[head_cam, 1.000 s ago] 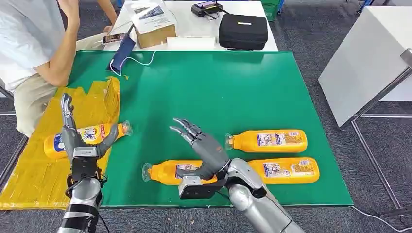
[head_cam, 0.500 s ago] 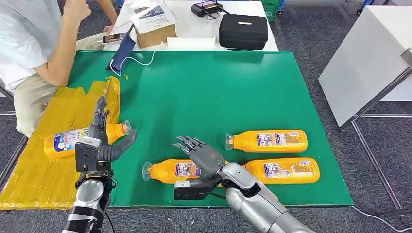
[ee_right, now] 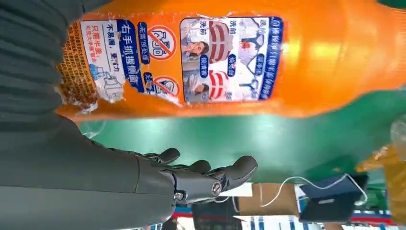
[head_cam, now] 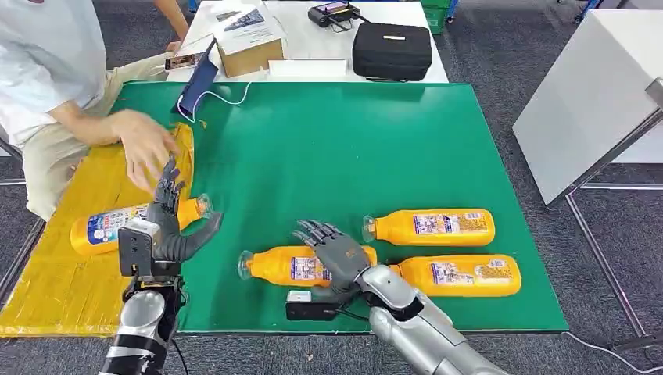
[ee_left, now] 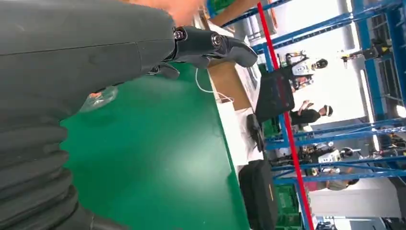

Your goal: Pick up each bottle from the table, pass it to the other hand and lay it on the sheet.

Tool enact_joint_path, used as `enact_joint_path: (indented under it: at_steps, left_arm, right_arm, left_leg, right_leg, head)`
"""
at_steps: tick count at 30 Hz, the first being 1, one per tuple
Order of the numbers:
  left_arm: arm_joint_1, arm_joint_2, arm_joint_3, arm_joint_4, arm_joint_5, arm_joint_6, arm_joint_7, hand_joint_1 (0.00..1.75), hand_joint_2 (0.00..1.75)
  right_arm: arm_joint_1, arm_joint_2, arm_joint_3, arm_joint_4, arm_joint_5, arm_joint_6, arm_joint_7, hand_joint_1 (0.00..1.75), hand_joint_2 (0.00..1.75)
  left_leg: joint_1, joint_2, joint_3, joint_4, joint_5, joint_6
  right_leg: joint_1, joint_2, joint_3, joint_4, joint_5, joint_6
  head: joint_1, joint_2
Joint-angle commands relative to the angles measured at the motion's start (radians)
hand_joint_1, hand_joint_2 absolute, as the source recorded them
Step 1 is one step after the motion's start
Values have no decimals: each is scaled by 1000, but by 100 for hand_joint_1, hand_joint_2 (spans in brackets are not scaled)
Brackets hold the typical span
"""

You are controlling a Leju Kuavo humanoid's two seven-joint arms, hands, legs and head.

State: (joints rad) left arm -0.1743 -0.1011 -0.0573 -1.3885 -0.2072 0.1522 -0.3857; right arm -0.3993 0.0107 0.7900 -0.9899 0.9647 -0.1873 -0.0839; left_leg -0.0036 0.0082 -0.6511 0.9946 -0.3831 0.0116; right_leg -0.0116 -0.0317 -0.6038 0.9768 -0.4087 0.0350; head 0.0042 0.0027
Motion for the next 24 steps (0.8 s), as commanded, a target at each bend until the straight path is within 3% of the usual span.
enact_joint_path:
  at_steps: [1, 24]
  left_arm:
    - [8, 4, 3, -10, 10, -1, 5, 0, 175]
    - [19, -10, 8, -15, 10, 1, 8, 0, 175]
  right_arm:
    - [-9, -23, -18, 40, 59, -12, 50, 0, 175]
    - [-13, -23, -74, 83, 204, -28, 160, 0, 175]
  left_leg:
    - [0, -1, 3, 0, -1, -1]
    - [0, -1, 3, 0, -1, -1]
  right_leg:
    - [0, 1, 4, -1, -1, -1]
    - [0, 1, 3, -1, -1, -1]
  head:
    - [0, 0]
    - [0, 0]
